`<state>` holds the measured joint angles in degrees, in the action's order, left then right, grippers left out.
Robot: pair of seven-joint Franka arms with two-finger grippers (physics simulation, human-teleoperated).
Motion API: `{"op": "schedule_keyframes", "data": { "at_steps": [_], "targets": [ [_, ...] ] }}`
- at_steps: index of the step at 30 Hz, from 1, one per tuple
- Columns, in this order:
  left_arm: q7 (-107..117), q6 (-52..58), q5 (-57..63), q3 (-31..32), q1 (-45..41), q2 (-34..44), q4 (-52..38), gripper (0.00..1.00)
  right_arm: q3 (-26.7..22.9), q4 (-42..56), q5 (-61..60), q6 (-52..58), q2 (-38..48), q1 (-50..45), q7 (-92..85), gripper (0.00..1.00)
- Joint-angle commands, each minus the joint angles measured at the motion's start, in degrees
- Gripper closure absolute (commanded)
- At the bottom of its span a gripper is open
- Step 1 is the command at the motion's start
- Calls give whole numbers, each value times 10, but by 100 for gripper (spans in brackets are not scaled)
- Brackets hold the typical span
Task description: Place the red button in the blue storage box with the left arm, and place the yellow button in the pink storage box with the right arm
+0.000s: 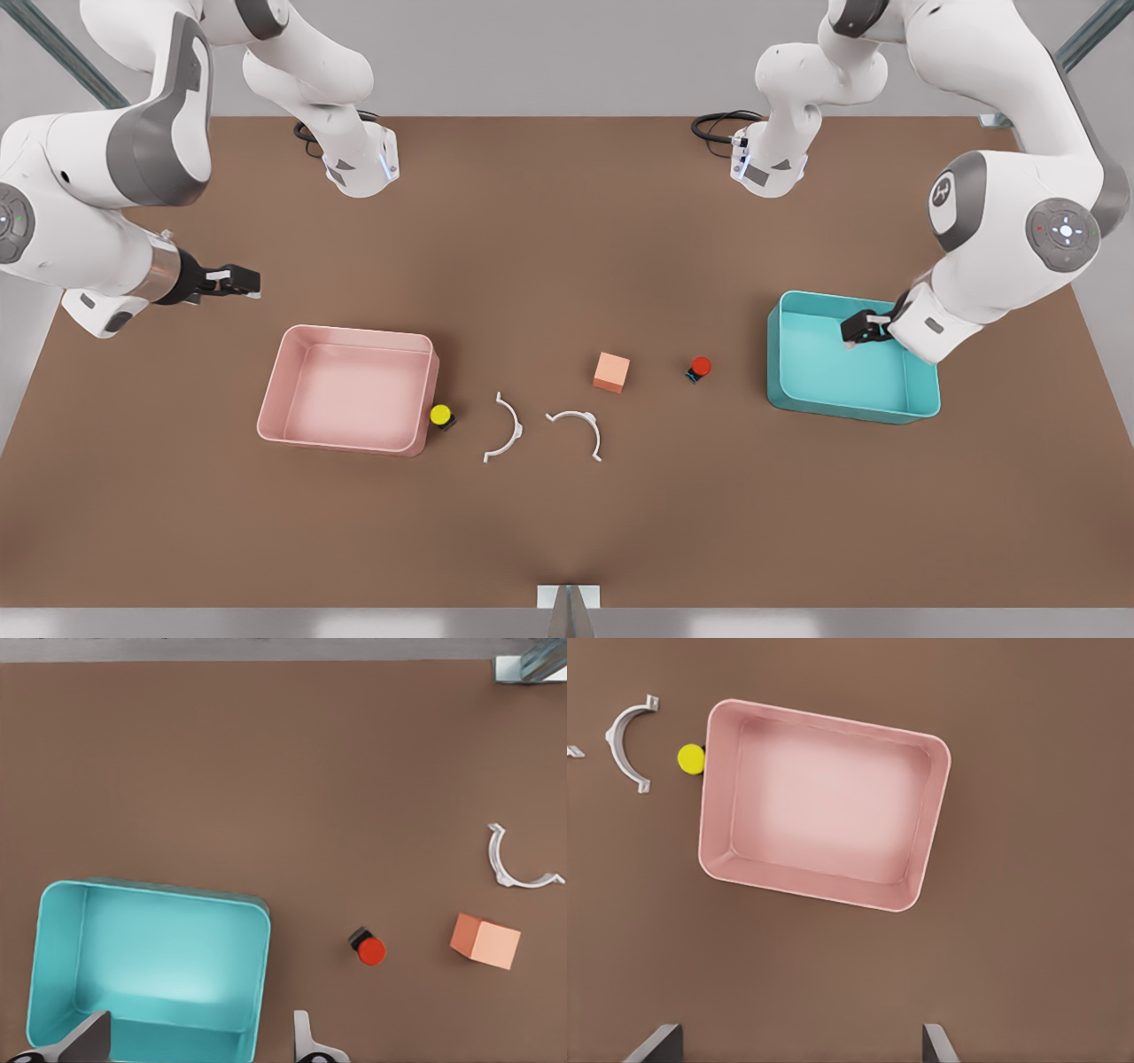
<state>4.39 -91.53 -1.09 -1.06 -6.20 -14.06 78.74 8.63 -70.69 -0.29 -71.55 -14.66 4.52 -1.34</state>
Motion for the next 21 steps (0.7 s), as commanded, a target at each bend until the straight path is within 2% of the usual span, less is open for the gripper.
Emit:
{"op": "schedule_keyframes", "data": {
  "at_steps": [1,4,6,7,8,9,10,12,13,14,15,21],
  "targets": [
    [2,-15,3,0,-1,-1,0,0,0,0,-1,3,1,0,-21,0],
    [-47,-17,1,4,-46,-24,-1,0,2,0,4,3,1,-2,-19,0],
    [-95,-40,-7,6,-109,-70,1,0,16,0,-1,-16,-25,-4,-23,0],
    [-136,-90,-11,7,-118,-70,28,0,63,0,-6,-43,-51,-5,-15,0],
    [-149,-130,-19,8,-126,-69,57,0,81,-1,-5,-43,-70,-7,-16,0],
    [-210,-223,-51,8,-129,-67,118,0,97,0,-5,-61,-103,-9,-21,0],
    [-275,-290,-59,8,-134,-67,175,1,125,-1,-5,-111,-123,-12,-21,0],
    [-340,-292,-59,8,-143,-91,186,1,135,-3,6,-169,-157,-70,-24,0],
    [-341,-323,-59,8,-144,-86,211,1,135,-20,127,-208,-167,-137,-175,0],
    [-341,-380,-59,9,-146,-76,258,1,129,-40,147,-294,-179,-129,-434,0],
    [-341,-430,-59,9,-156,-72,295,1,125,-37,145,-322,-194,-122,-575,0],
    [-342,-562,-56,9,-169,-80,382,1,125,-38,146,-323,-208,-115,-575,0]
  ]
}}
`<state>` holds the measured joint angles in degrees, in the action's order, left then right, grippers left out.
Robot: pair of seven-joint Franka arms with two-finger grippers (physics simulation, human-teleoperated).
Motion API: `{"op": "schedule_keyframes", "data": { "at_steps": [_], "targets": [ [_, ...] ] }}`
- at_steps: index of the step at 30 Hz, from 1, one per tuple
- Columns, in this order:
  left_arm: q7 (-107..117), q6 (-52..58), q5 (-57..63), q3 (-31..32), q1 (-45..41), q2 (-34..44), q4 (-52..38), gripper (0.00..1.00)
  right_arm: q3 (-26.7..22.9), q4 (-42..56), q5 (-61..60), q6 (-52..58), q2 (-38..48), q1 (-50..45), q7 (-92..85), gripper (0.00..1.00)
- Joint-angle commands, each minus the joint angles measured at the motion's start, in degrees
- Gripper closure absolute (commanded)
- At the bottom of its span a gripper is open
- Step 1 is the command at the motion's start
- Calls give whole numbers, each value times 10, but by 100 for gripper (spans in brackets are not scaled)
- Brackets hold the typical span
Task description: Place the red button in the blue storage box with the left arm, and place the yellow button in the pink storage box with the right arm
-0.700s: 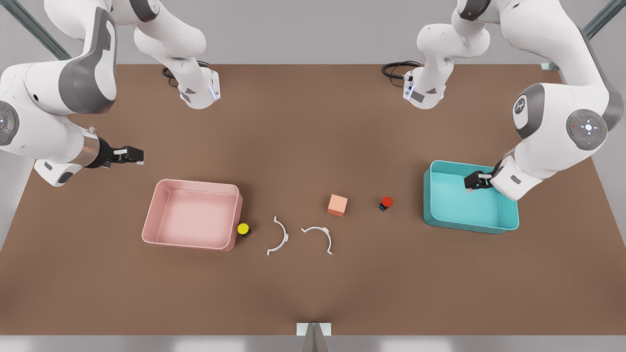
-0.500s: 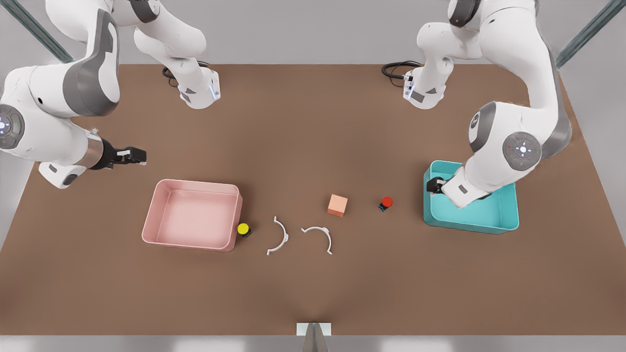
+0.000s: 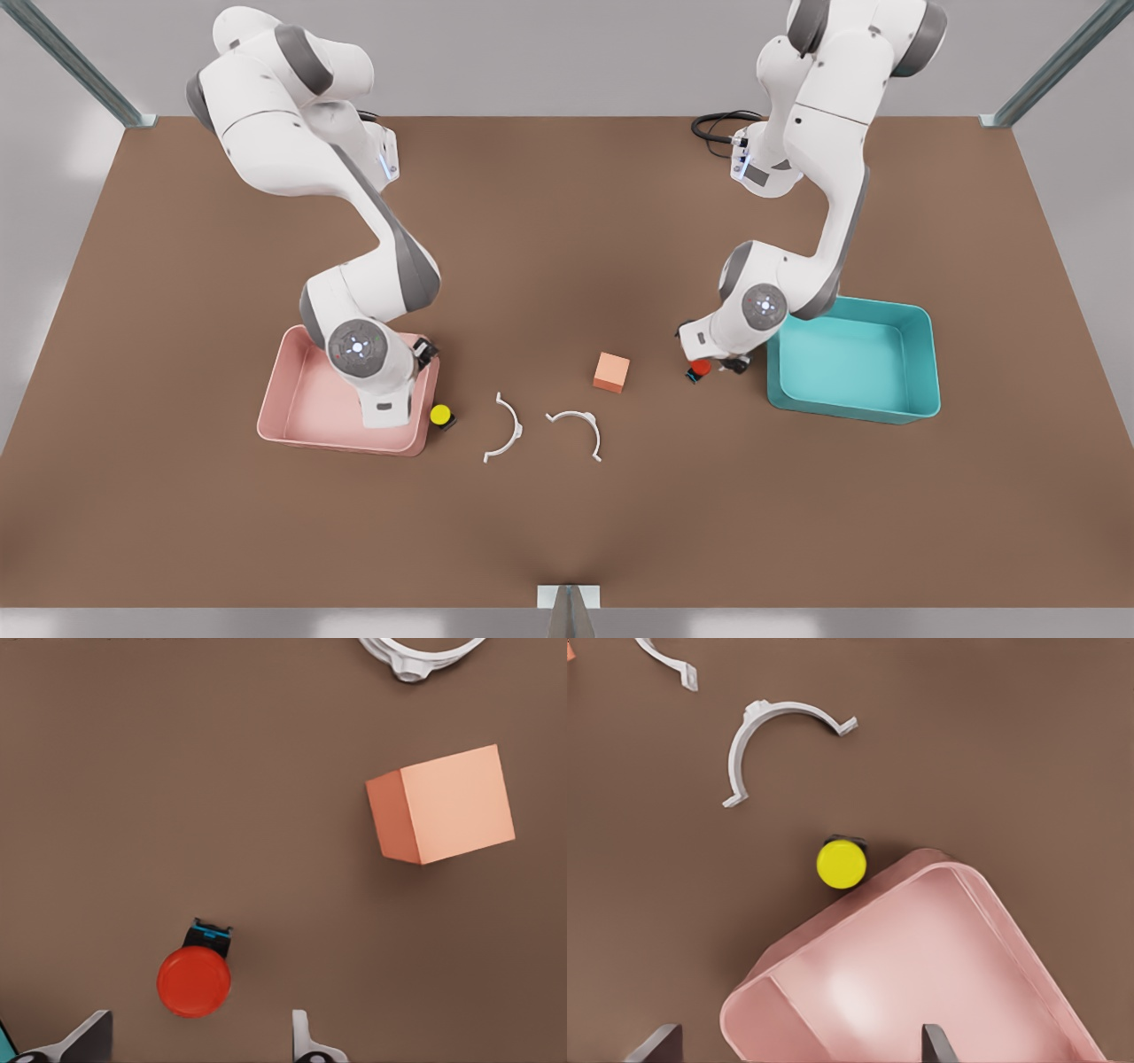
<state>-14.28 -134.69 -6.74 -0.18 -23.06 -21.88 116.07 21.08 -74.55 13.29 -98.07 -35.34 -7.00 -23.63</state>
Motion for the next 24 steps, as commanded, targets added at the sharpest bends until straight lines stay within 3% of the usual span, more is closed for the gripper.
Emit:
{"op": "schedule_keyframes", "data": {
  "at_steps": [1,4,11,14,19,21,24],
  "targets": [
    [-155,-131,1,0,-1,-3,9,1,0,-1,10,-58,-5,1,-353,0],
    [-155,-131,2,0,0,-19,9,1,3,-3,11,-60,-26,-2,-355,0],
    [-155,-128,2,-1,3,-53,35,1,8,1,10,-174,-87,-13,-345,0],
    [-154,-128,2,0,3,-59,34,16,8,0,11,-196,-105,-14,-346,0],
    [-153,-129,1,0,3,-58,29,18,5,-16,28,-204,-108,-12,-362,0],
    [-154,-129,1,0,3,-58,29,34,5,-15,28,-207,-109,-10,-365,0],
    [-153,-128,1,0,3,-56,28,41,3,-15,29,-219,-121,-9,-365,0]
  ]
}}
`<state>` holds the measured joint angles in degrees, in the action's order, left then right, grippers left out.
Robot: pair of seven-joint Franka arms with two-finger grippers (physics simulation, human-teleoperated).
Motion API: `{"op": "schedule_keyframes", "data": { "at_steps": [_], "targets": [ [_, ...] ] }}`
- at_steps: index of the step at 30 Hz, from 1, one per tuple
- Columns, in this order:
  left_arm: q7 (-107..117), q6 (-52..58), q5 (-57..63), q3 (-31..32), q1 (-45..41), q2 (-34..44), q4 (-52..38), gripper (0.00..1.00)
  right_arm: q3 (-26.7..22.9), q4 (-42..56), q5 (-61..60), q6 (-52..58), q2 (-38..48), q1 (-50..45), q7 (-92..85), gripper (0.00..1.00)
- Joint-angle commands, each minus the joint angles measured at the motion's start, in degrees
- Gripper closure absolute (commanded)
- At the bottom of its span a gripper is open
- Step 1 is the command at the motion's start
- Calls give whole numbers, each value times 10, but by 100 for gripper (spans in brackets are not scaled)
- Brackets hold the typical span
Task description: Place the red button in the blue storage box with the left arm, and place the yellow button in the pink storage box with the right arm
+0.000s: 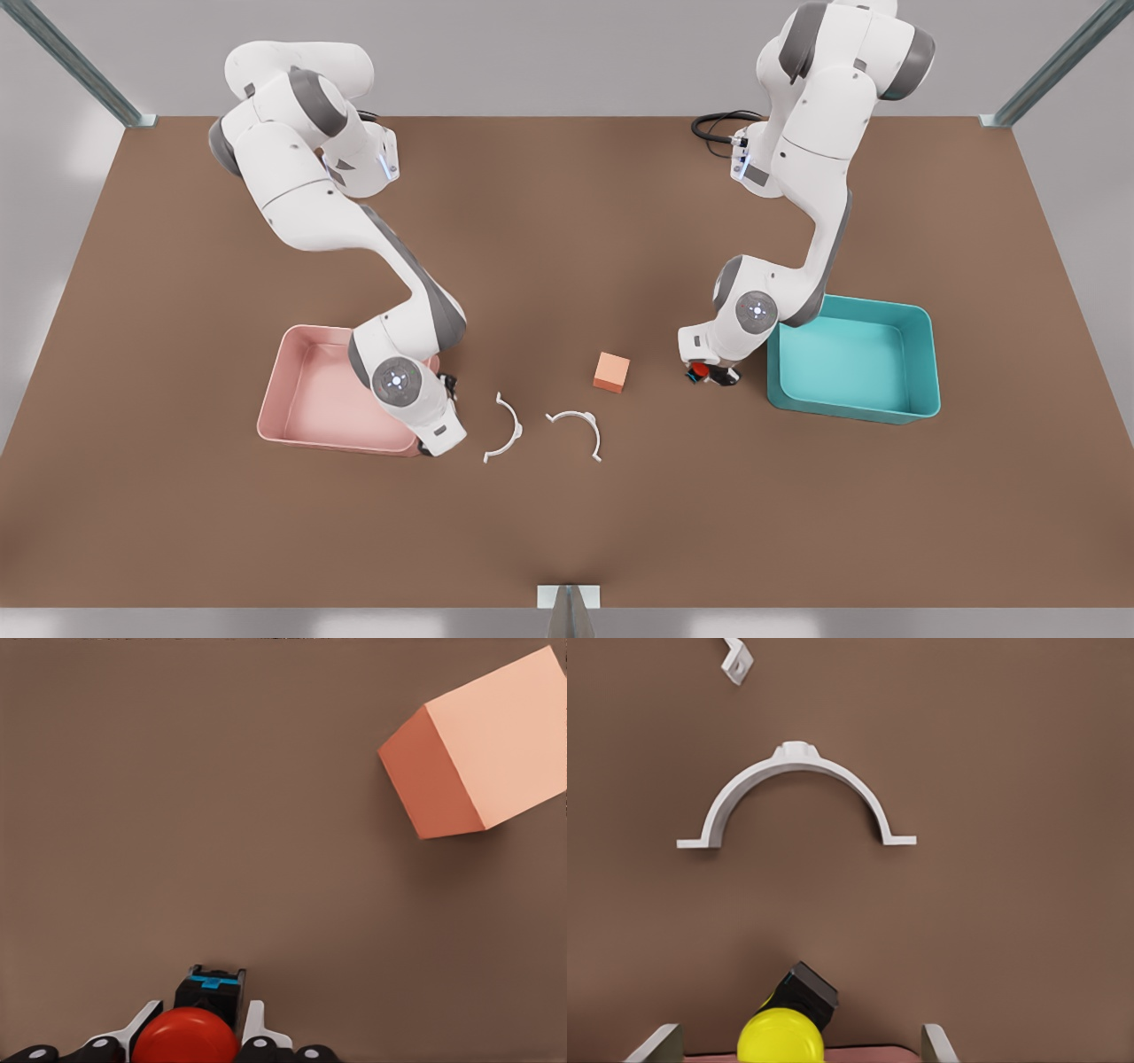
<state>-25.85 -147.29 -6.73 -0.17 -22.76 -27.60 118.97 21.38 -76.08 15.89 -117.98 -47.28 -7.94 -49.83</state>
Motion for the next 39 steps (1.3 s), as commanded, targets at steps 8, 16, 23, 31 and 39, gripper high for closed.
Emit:
{"op": "schedule_keyframes", "data": {
  "at_steps": [8,16,23,31,39],
  "targets": [
    [-89,130,3,-6,46,105,-11,50,0,-21,12,-20,-7,-1,-102,0],
    [-398,376,60,-16,230,148,-52,49,-1,-85,19,-59,-6,21,-95,0],
    [-356,556,65,-16,227,47,-160,1,-1,-107,28,-104,-7,22,-98,9],
    [-13,565,41,-4,198,85,-388,0,-1,-111,29,-112,-7,23,-101,37],
    [423,523,80,-8,156,159,-432,0,2,-107,29,-114,-7,18,-100,45]
  ]
}}
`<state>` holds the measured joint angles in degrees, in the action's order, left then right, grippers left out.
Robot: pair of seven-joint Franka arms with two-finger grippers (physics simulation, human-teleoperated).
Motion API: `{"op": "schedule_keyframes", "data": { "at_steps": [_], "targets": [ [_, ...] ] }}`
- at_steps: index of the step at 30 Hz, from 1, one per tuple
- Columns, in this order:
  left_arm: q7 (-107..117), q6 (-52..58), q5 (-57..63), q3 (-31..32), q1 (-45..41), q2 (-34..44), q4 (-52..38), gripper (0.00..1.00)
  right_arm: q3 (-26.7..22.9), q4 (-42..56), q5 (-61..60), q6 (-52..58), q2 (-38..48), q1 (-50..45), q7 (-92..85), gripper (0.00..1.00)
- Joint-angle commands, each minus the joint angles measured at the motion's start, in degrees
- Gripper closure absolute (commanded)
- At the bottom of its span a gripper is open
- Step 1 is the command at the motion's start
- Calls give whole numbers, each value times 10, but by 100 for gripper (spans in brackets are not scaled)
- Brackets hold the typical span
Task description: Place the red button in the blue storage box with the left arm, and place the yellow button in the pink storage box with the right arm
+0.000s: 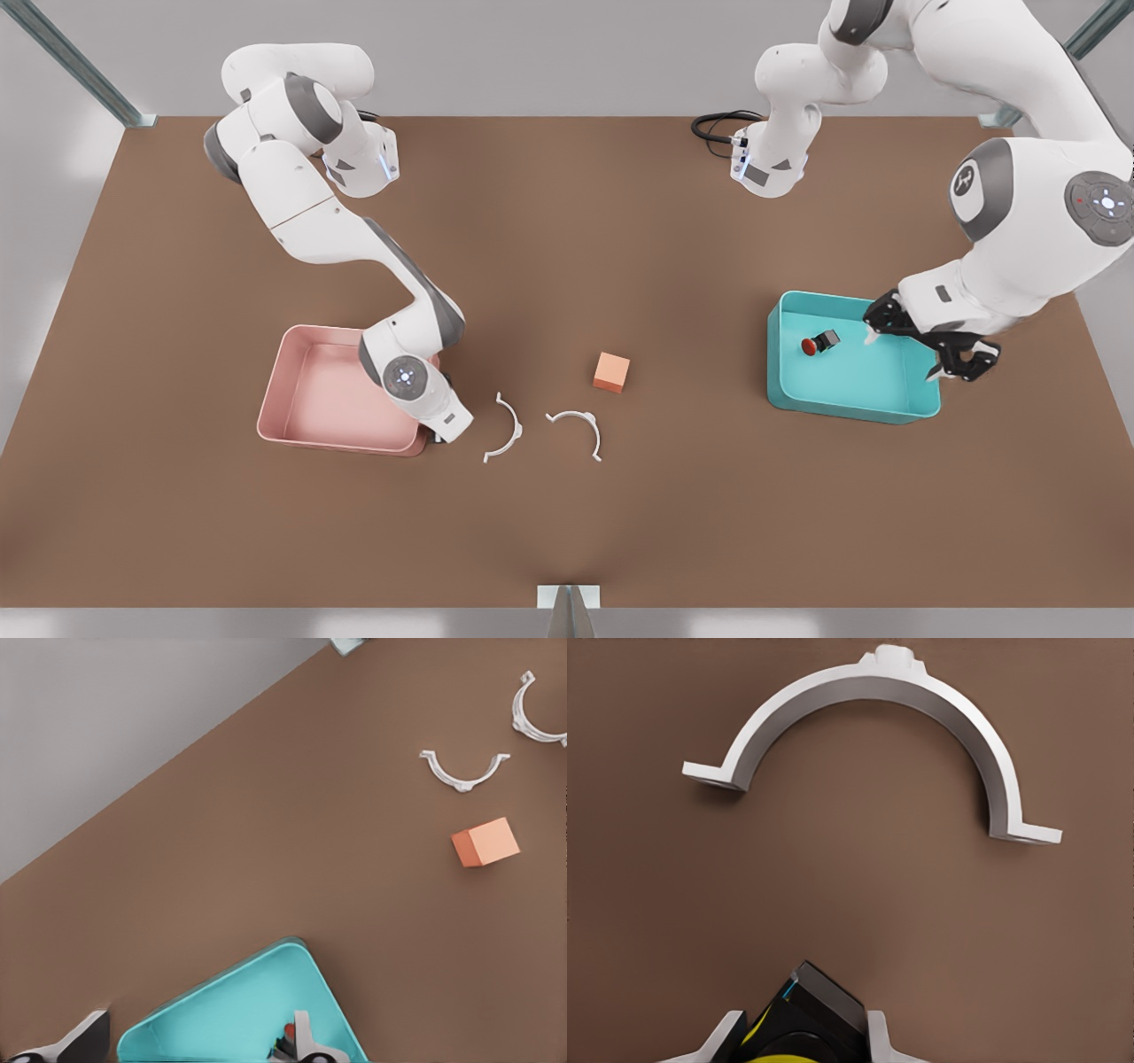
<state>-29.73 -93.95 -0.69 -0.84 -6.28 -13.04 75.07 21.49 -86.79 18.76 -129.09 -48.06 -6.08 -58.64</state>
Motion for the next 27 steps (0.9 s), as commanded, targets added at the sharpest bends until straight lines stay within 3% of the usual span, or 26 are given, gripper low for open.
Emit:
{"op": "schedule_keyframes", "data": {
  "at_steps": [1,9,17,27],
  "targets": [
    [511,-25,20,-1,-8,37,36,0,1,0,1,-9,1,-2,-10,45],
    [521,-6,16,1,-7,30,32,0,23,35,-4,2,29,-7,19,45],
    [522,-6,14,2,-16,29,32,0,22,25,-4,90,96,31,60,45],
    [521,-8,17,6,-17,18,27,0,23,-72,-1,90,140,110,56,45]
  ]
}}
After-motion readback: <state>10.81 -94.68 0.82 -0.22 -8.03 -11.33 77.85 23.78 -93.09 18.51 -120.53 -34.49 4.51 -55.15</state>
